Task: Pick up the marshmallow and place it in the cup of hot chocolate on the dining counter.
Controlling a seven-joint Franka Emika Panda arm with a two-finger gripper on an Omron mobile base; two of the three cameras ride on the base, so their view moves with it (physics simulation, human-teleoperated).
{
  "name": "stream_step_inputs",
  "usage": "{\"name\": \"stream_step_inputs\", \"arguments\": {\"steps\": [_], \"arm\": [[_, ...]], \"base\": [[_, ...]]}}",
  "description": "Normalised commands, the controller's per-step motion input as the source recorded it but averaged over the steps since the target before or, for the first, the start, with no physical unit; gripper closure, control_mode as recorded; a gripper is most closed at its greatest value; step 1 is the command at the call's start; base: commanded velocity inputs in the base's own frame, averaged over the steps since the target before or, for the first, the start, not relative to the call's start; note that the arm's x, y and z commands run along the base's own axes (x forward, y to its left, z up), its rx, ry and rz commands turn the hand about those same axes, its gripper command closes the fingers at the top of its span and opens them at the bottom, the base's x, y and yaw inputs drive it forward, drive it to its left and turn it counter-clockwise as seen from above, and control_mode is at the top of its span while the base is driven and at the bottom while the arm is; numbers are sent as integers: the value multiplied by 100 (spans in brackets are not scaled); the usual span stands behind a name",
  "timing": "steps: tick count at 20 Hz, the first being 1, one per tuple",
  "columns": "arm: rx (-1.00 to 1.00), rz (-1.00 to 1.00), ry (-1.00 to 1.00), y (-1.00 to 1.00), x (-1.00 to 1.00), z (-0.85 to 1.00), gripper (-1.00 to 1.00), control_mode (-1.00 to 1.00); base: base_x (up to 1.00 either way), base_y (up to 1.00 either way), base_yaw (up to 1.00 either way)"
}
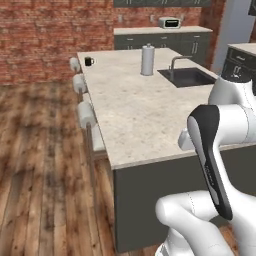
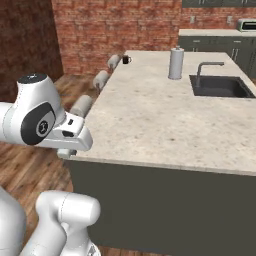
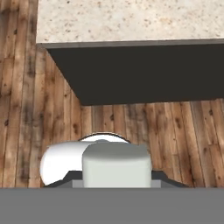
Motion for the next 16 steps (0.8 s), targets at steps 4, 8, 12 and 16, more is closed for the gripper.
{"name": "stream_step_inputs", "arguments": {"steps": [4, 8, 12, 16], "arm": [[0, 0, 0, 0, 0, 0, 100, 100], [0, 0, 0, 0, 0, 0, 100, 100], [0, 0, 0, 0, 0, 0, 100, 100], [0, 0, 0, 0, 0, 0, 100, 100]], "base": [[3, 100, -11], [15, 100, -23], [33, 86, -60], [34, 59, -78]]}}
